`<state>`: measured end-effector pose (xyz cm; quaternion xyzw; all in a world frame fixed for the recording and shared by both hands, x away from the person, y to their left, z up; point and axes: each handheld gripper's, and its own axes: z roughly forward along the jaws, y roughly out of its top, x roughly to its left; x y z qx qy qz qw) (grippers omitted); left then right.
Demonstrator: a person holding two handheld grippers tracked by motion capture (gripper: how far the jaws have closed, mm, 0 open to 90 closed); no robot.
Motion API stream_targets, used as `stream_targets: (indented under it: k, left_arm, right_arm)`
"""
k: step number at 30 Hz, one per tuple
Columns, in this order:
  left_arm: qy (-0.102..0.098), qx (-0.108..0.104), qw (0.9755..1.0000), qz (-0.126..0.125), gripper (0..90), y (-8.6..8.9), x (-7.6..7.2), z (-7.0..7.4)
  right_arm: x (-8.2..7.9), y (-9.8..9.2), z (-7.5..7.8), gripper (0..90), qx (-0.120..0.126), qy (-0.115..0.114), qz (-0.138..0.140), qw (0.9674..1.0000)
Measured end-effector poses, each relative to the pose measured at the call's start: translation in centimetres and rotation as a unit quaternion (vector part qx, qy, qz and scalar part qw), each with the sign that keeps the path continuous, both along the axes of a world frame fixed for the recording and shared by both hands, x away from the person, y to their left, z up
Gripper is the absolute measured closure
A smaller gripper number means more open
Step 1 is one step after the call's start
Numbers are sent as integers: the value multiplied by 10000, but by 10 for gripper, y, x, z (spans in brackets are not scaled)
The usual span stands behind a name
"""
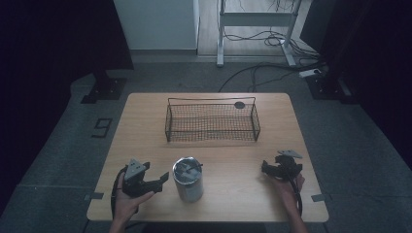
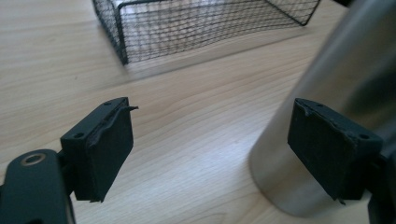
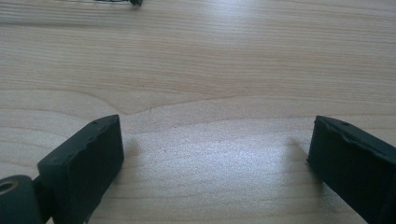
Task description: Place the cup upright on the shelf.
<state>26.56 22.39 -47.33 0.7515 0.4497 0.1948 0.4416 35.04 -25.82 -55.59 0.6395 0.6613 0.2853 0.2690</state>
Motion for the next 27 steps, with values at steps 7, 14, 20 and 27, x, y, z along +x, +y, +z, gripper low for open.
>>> stream_targets:
  k: [7,14,20,27]
  left_arm:
    - [-7,-23,9996,-278,135,-7,-7,6]
    - [-4,15,9993,-372,124,-10,-13,7]
    - [-8,-80,9984,-553,117,-9,-20,14]
    - [8,-93,9971,-754,74,-18,-26,16]
  right_arm:
    - [0,0,0,34,0,-1,1,10000]
    - [0,0,0,36,2,-4,4,10000]
    - [0,0,0,38,0,-6,3,10000]
    - [0,0,0,41,3,-9,-1,10000]
